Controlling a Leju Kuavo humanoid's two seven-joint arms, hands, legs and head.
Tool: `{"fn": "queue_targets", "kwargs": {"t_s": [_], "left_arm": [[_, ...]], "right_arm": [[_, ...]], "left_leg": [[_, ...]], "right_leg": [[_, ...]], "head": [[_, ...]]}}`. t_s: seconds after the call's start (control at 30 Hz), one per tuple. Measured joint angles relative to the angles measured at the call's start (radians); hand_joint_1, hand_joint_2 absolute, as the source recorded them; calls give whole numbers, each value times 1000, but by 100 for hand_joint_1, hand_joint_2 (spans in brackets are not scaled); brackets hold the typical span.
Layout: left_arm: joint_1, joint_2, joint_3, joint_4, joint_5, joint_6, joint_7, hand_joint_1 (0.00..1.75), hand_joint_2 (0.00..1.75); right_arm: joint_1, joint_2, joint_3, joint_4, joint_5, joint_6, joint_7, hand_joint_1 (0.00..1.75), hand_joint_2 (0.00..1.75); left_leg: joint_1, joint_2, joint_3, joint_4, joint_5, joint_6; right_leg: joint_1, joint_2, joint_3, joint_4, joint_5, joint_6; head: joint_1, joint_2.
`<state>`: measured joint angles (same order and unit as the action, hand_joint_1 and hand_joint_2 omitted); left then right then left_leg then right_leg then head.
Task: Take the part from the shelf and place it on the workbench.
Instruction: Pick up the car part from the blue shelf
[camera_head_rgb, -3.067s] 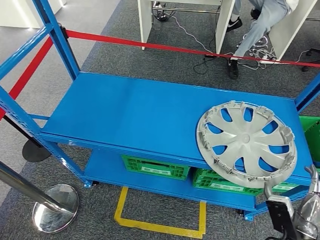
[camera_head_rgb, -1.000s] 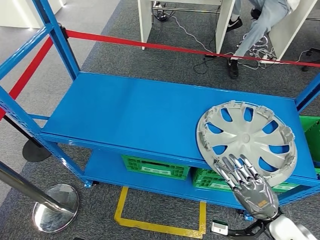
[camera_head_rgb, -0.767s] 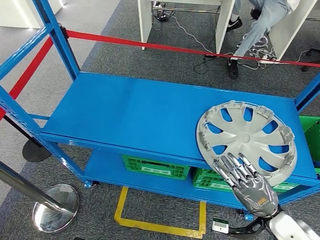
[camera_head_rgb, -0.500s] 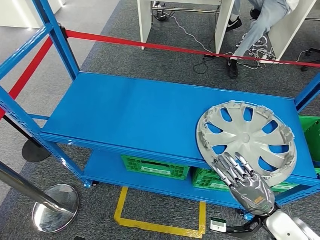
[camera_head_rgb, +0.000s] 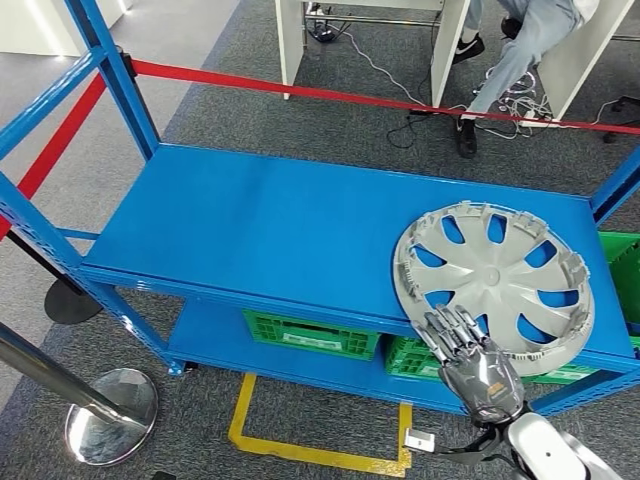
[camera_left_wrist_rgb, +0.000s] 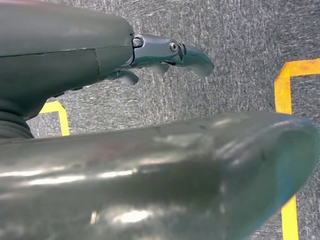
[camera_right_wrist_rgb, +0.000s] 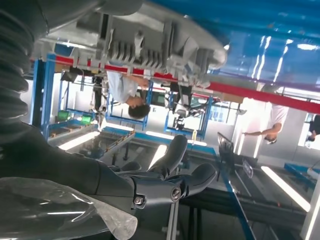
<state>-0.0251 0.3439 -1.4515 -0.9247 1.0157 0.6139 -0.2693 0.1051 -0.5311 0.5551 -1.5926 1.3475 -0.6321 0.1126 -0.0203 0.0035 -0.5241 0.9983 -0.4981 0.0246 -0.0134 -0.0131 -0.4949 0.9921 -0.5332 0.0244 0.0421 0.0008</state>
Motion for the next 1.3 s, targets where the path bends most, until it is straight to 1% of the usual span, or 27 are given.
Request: {"fn": "queue_targets", "kwargs": {"t_s": [0.13,0.37,0.7,1.3], "left_arm": [[0,-3,1,5,-6,0,6,0,0],[2,-6,5,6,-36,16,32,0,0],[5,-8,22,6,-55,9,47,0,0],[26,-27,53,27,-63,-29,44,0,0]], "right_arm": [[-7,1,16,12,-34,20,2,0,175],[-9,5,22,8,-164,128,2,0,175],[-4,6,1,-43,-218,239,0,0,175],[11,6,-28,-118,-249,309,8,0,175]], "left_leg": [[0,0,0,0,0,0],[0,0,0,0,0,0],[0,0,0,0,0,0],[0,0,0,0,0,0]], "right_leg": [[0,0,0,0,0,0],[0,0,0,0,0,0],[0,0,0,0,0,0],[0,0,0,0,0,0]], "head": [[0,0],[0,0],[0,0],[0,0]]}}
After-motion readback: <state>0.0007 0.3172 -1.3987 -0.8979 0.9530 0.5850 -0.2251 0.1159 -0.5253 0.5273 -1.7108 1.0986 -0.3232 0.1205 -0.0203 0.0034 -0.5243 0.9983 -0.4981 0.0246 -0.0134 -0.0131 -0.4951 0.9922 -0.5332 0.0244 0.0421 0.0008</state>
